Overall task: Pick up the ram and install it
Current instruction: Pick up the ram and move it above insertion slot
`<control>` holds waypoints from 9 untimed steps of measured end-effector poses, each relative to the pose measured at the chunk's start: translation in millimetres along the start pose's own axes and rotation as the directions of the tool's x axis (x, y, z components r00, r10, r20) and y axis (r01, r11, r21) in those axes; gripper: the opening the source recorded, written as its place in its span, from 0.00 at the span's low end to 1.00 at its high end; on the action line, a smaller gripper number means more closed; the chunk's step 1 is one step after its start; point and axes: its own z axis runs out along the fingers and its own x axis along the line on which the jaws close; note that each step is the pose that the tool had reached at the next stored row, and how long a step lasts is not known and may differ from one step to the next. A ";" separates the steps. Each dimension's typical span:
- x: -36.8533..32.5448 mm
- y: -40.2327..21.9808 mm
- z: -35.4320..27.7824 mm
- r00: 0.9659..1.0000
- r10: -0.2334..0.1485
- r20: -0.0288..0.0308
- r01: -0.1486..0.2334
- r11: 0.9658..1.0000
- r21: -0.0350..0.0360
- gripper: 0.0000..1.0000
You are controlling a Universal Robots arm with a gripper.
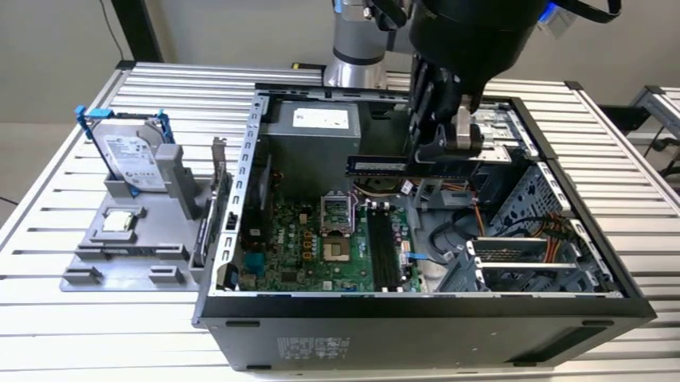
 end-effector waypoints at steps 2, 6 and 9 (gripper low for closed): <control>-0.1 -3.6 0.0 1.000 0.000 0.000 0.000 1.000 0.000 0.00; -0.3 -10.3 -0.1 1.000 0.000 0.000 0.000 1.000 0.000 0.00; -0.4 -14.4 -0.1 1.000 0.000 0.000 0.000 1.000 0.000 0.00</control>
